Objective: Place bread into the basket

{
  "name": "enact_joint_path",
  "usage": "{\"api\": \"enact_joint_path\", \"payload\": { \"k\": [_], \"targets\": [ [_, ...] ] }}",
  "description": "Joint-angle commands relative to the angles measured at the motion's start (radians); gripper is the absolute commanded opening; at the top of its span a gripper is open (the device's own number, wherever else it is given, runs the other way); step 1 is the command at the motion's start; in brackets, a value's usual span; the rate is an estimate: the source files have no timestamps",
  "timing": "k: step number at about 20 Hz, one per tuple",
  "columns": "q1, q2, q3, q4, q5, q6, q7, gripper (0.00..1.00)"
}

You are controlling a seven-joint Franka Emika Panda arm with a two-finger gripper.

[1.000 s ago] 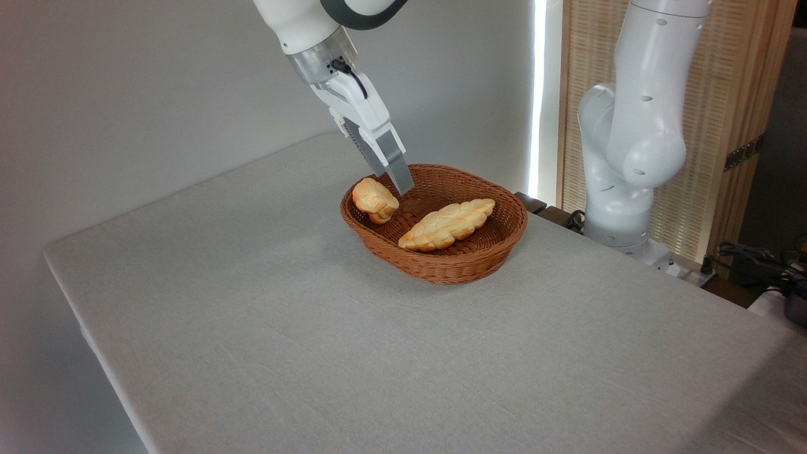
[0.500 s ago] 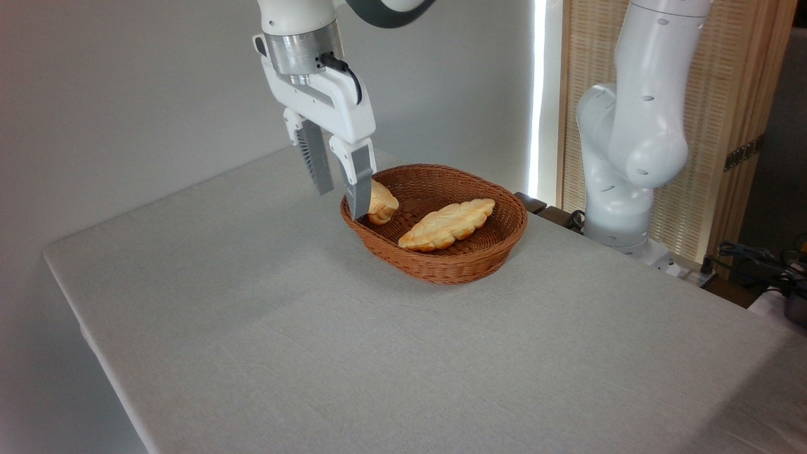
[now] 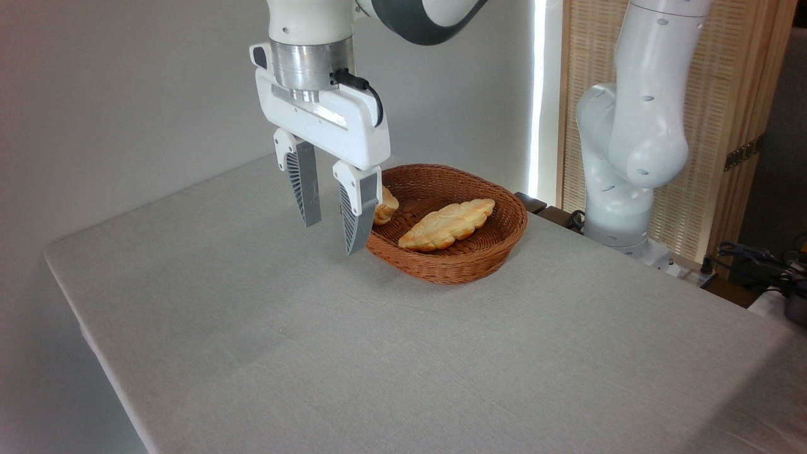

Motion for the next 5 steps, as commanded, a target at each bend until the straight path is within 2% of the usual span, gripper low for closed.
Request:
{"api": "enact_joint_path", "payload": {
  "k": [1,5],
  "targets": [
    [-0.007,0.023,0.012,0.003,0.041,0.022,0.010,1.00],
    [-0.005,0.045,0.014,0.006,0.047,0.022,-0.001,1.00]
  ]
}}
